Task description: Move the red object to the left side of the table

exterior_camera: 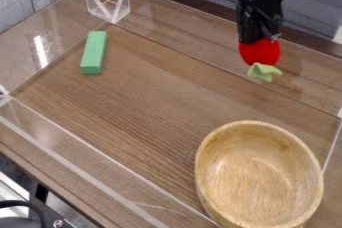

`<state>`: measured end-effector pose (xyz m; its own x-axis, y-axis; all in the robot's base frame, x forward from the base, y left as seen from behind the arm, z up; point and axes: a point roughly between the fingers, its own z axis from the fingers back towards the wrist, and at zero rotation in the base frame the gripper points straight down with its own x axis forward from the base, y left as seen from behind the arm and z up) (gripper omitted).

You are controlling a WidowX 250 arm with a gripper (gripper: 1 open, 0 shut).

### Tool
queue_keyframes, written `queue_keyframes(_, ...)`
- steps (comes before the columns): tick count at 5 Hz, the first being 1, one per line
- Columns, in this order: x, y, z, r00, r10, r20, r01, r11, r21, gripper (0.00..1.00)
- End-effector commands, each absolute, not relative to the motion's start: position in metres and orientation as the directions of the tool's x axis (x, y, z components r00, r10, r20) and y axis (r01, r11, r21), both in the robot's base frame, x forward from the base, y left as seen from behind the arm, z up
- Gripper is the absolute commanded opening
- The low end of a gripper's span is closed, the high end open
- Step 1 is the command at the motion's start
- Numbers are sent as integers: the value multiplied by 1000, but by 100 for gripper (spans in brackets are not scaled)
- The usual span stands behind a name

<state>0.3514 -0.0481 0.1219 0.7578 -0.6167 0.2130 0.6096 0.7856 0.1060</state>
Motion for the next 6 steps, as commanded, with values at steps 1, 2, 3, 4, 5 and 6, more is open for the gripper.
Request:
queue_keyframes(1,350,-58,142,728,-626,281,613,777,144,0)
queue_keyframes(2,345,-63,129,724,-631,277,622,772,131,0)
queue_keyframes(3,329,-47,125,734,-621,274,615,779,121,0)
queue_keyframes(4,315,-30,129,745,-606,280,597,792,127,0)
queue_keyframes(5,321,-8,128,750,-598,283,584,799,142,0)
queue_keyframes(6,319,28,131,809,-517,278,494,856,152,0)
